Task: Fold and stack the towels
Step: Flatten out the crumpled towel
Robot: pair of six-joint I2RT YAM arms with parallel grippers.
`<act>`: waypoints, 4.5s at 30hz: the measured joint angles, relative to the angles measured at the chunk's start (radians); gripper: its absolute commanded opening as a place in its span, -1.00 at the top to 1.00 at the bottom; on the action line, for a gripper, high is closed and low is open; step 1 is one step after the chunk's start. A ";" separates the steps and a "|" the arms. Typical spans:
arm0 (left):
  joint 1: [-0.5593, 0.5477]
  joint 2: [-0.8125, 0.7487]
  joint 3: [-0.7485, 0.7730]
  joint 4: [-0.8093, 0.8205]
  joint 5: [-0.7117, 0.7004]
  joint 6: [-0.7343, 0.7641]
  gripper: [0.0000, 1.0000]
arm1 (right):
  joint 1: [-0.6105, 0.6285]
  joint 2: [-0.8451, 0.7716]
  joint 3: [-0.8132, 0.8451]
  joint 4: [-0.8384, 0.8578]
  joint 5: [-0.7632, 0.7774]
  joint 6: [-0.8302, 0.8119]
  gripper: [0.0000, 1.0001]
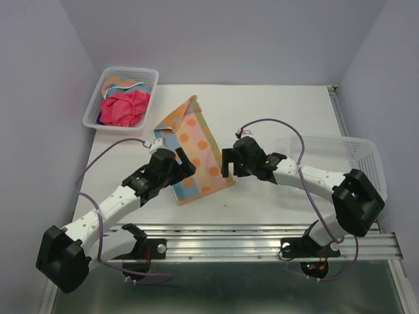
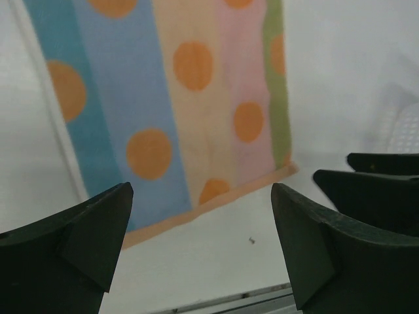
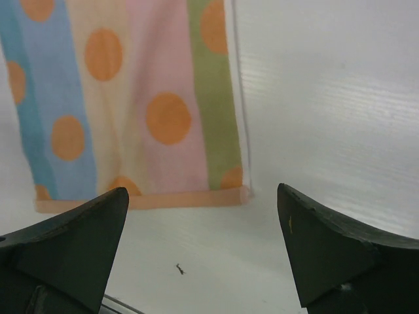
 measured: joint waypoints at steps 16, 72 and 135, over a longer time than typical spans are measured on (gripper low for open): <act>-0.074 0.055 -0.219 -0.203 -0.002 -0.220 -0.92 | 0.014 0.130 -0.074 -0.044 0.046 0.071 -0.15; -0.150 -0.248 0.532 -0.097 0.028 0.095 1.00 | 0.014 -0.536 0.088 0.270 -0.126 -0.050 0.99; 0.373 1.066 0.994 0.488 0.533 0.275 1.00 | -0.462 0.449 0.595 0.451 -0.139 -0.222 0.99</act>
